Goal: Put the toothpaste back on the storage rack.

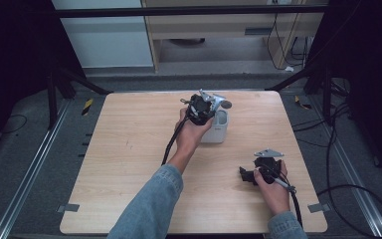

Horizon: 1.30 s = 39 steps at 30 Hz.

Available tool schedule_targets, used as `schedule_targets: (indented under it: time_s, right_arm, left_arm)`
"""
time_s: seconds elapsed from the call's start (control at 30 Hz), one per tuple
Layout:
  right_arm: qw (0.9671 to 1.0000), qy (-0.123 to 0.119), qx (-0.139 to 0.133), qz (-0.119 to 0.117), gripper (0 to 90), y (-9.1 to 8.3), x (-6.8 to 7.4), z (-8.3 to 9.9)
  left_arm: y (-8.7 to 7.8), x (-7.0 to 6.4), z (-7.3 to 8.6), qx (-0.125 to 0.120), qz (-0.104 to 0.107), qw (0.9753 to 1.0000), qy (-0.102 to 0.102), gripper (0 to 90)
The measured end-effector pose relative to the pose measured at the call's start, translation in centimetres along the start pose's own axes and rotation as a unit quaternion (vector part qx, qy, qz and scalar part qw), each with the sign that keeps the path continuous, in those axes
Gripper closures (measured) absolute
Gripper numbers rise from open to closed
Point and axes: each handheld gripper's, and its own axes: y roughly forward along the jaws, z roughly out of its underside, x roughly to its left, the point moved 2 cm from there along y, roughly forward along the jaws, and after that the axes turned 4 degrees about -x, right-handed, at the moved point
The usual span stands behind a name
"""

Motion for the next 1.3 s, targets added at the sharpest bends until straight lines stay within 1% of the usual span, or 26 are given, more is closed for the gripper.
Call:
schedule_targets:
  time_s: [0.07,0.1,0.13,0.17,0.2,0.23,0.37,0.4,0.47,0.5,0.57,0.6,0.67,0.73,0.77,0.83,0.87,0.9,1.0,1.03,1.07,1.13,1.17,1.2,1.27,1.3]
  right_arm:
    - [1.0,-0.005,0.001,0.001,0.4,0.0,-0.1,0.0]
    - [1.0,0.0,0.0,0.0,0.3,0.0,0.0,0.0]
    - [1.0,-0.005,0.001,0.0,0.3,0.0,-0.1,0.0]
    - [1.0,0.0,0.0,0.0,0.3,0.0,0.0,0.0]
    - [1.0,-0.005,0.001,0.0,0.4,0.0,-0.1,0.0]
    - [1.0,0.0,0.0,0.0,0.3,0.0,0.0,0.0]
    - [1.0,0.001,0.003,-0.002,0.4,-0.1,0.0,0.0]
    - [1.0,0.007,0.002,-0.003,0.4,-0.1,0.1,0.0]
    - [1.0,0.002,0.004,-0.002,0.3,-0.1,0.0,0.0]
    - [1.0,0.007,0.002,-0.003,0.3,-0.1,0.1,0.0]
    - [1.0,0.002,0.003,-0.002,0.3,-0.1,0.0,0.0]
    - [1.0,0.007,0.002,-0.003,0.4,-0.1,0.1,0.0]
    - [1.0,0.007,0.002,-0.003,0.3,-0.1,0.1,0.0]
    - [1.0,0.002,0.003,-0.002,0.4,-0.1,0.0,0.0]
    - [1.0,0.007,0.001,-0.003,0.4,0.0,0.1,0.0]
    - [1.0,0.007,0.001,-0.003,0.4,0.0,0.1,0.0]
    - [1.0,0.002,0.002,-0.002,0.3,0.0,0.0,0.0]
    - [1.0,0.007,0.001,-0.003,0.4,0.0,0.1,0.0]
    - [1.0,0.006,0.001,-0.003,0.4,0.0,0.1,0.0]
    - [1.0,0.001,0.002,-0.002,0.4,0.0,0.0,0.0]
    - [1.0,0.006,0.001,-0.003,0.3,0.0,0.1,0.0]
    - [1.0,0.006,0.001,-0.003,0.3,0.0,0.1,0.0]
    - [1.0,0.001,0.002,-0.002,0.4,0.0,0.0,0.0]
    - [1.0,0.007,0.001,-0.002,0.3,0.0,0.1,0.0]
    - [1.0,0.002,0.003,-0.002,0.4,0.0,0.0,0.0]
    - [1.0,0.006,0.001,-0.002,0.3,0.0,0.1,0.0]
  left_arm:
    - [-0.2,0.0,0.1,-0.003,0.0,1.0,0.0,73.9]
    - [-0.4,0.1,0.1,-0.002,0.0,1.0,0.001,73.7]
    - [-0.5,0.1,0.2,-0.003,0.0,1.0,0.002,73.6]
    - [-0.6,0.1,0.2,-0.003,0.0,1.0,0.004,73.6]
    - [-0.7,0.1,0.3,-0.005,0.001,1.0,0.002,73.6]
    - [-0.8,0.1,0.3,-0.003,0.003,1.0,0.004,73.6]
    - [-1.2,0.0,0.5,-0.009,0.004,0.9999,0.007,73.4]
    - [-1.3,0.0,0.5,-0.01,0.002,0.9999,0.01,73.3]
    - [-1.6,0.0,0.6,-0.01,0.001,0.9998,0.015,72.7]
    - [-1.7,0.0,0.6,-0.01,0.001,0.9998,0.016,72.4]
    - [-1.9,0.0,0.6,-0.011,-0.001,0.9997,0.021,72.1]
    - [-2.0,0.0,0.6,-0.012,-0.003,0.9996,0.025,72.0]
    - [-2.3,0.0,0.6,-0.012,-0.004,0.9995,0.028,71.9]
    - [-2.5,0.1,0.6,-0.015,-0.003,0.9995,0.027,71.7]
    - [-2.7,0.1,0.6,-0.013,-0.003,0.9995,0.03,71.6]
    - [-3.0,0.1,0.7,-0.011,-0.002,0.9993,0.034,71.4]
    - [-3.1,0.1,0.7,-0.013,-0.003,0.9993,0.035,71.4]
    - [-3.3,0.1,0.7,-0.012,-0.003,0.9992,0.038,71.2]
    - [-3.8,0.1,0.6,-0.012,-0.006,0.9988,0.047,70.8]
    - [-4.0,0.1,0.6,-0.012,-0.006,0.9988,0.048,70.6]
    - [-4.2,0.1,0.6,-0.012,-0.005,0.9987,0.049,70.5]
    - [-4.5,0.0,0.6,-0.01,-0.004,0.9986,0.052,70.0]
    - [-4.7,0.0,0.6,-0.01,-0.002,0.9985,0.054,69.7]
    - [-4.8,-0.1,0.6,-0.01,0.0,0.9984,0.056,69.2]
    - [-5.1,-0.1,0.7,-0.009,0.001,0.9981,0.061,68.0]
    - [-5.1,-0.1,0.7,-0.009,0.001,0.9981,0.061,67.5]
